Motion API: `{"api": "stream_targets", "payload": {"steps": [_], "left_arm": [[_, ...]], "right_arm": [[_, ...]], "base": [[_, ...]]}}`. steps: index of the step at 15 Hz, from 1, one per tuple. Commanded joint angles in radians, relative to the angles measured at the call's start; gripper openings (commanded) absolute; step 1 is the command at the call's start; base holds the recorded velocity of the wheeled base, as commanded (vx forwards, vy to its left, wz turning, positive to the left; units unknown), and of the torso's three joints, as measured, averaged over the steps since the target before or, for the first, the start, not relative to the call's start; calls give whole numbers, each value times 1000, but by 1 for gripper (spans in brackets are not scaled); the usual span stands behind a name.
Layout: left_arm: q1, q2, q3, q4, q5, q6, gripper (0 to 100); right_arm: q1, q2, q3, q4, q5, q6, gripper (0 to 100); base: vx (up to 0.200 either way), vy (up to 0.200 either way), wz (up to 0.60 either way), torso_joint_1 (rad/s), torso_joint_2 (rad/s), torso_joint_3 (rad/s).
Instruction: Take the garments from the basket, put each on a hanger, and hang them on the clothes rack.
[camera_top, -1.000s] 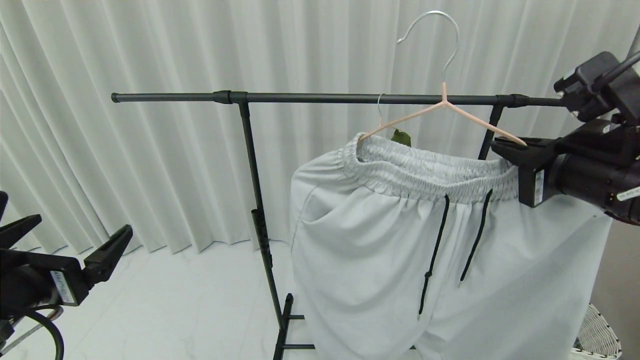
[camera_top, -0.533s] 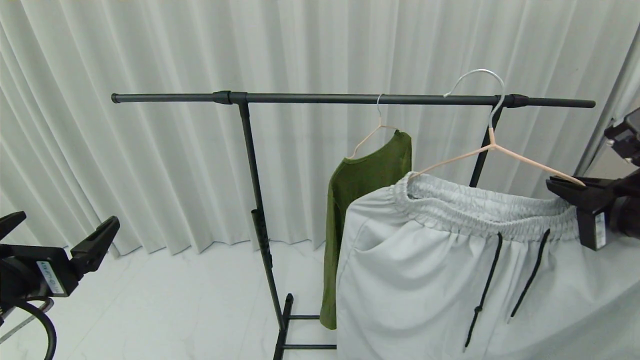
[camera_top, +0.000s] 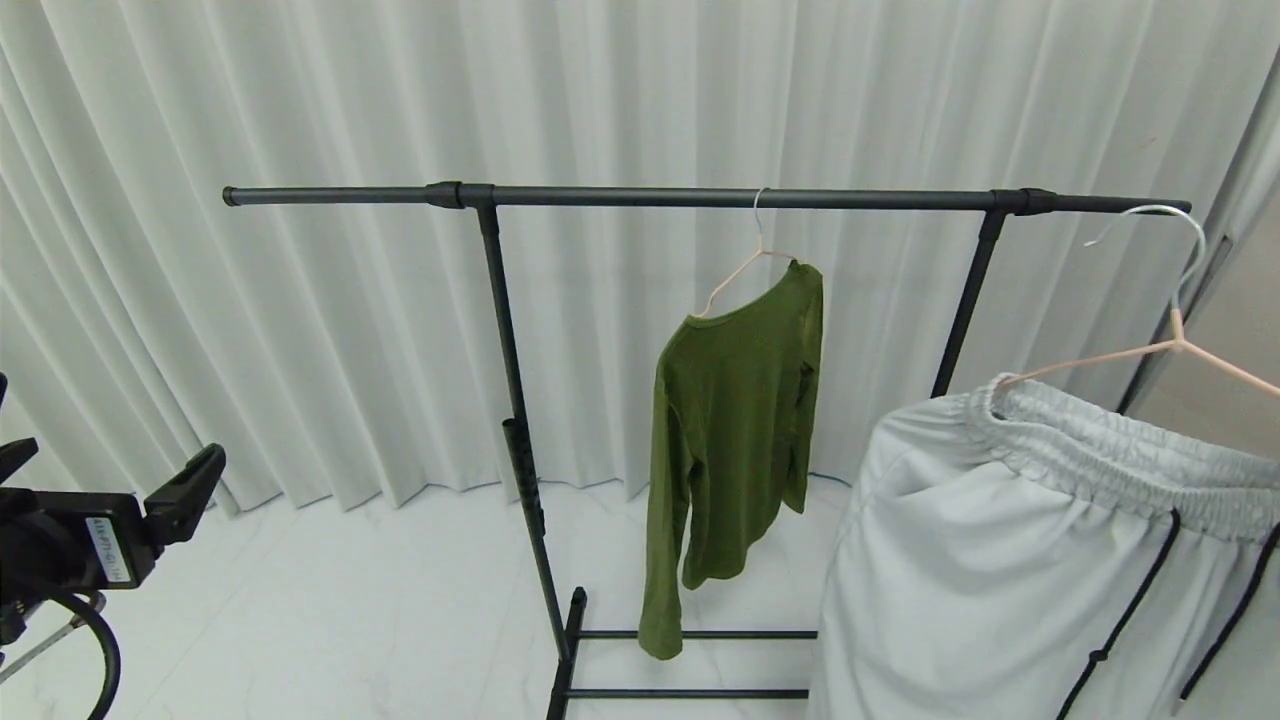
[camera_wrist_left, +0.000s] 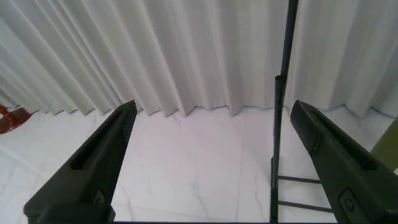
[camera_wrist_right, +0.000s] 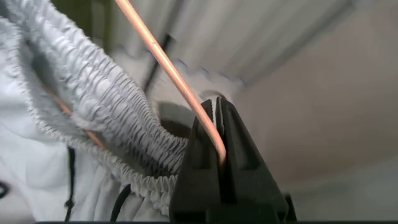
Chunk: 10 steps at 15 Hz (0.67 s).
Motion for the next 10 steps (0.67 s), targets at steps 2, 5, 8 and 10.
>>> {"api": "stream_targets", "payload": {"steps": [2, 5, 8, 10], "left_arm": [[2, 16, 0, -1, 1, 24, 100], [1, 13, 0, -1, 1, 61, 100], [-2, 7, 0, -1, -1, 61, 100], [-2, -2, 3, -1, -2, 61, 100]], "right_arm": [[-174, -32, 5, 19, -24, -3, 0], [-191, -34, 11, 19, -36, -3, 0], [-188, -31, 11, 19, -35, -5, 0], [-190, -32, 11, 19, -35, -5, 0]], "base": [[0, 0, 0, 0, 0, 0], [0, 0, 0, 0, 0, 0], [0, 0, 0, 0, 0, 0], [0, -200, 0, 10, 5, 5]]}}
